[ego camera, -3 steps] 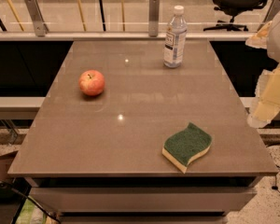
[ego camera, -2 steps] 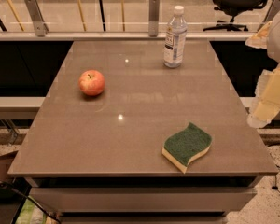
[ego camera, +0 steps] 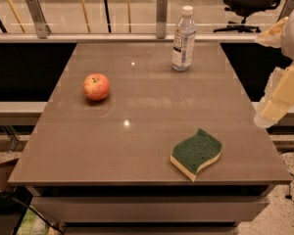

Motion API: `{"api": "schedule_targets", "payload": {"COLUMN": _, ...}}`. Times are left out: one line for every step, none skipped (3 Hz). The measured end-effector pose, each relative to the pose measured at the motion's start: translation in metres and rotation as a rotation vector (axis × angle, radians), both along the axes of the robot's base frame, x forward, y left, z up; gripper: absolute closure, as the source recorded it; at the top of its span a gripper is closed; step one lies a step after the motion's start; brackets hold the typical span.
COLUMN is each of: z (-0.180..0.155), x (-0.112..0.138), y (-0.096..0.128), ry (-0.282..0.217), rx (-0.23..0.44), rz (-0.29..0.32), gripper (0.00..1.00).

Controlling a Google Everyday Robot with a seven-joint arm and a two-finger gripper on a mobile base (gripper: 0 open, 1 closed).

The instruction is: Pick apple

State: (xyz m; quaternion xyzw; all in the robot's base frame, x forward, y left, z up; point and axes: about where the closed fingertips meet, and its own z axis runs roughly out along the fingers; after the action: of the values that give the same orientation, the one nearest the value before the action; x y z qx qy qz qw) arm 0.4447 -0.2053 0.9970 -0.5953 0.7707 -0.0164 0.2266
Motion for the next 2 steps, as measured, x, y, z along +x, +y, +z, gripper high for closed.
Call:
{"api": "schedule_targets", "payload": {"z": -0.005, "x": 0.012, "y": 0.008, "ry": -0.017, "rx": 0.184, "rz": 0.003, "gripper": 0.00}}
{"api": "schedule_targets", "payload": {"z": -0.020, "x": 0.028, "y": 0.020, "ry": -0.016, "rx": 0.384, "rz": -0.024, "gripper": 0.00}}
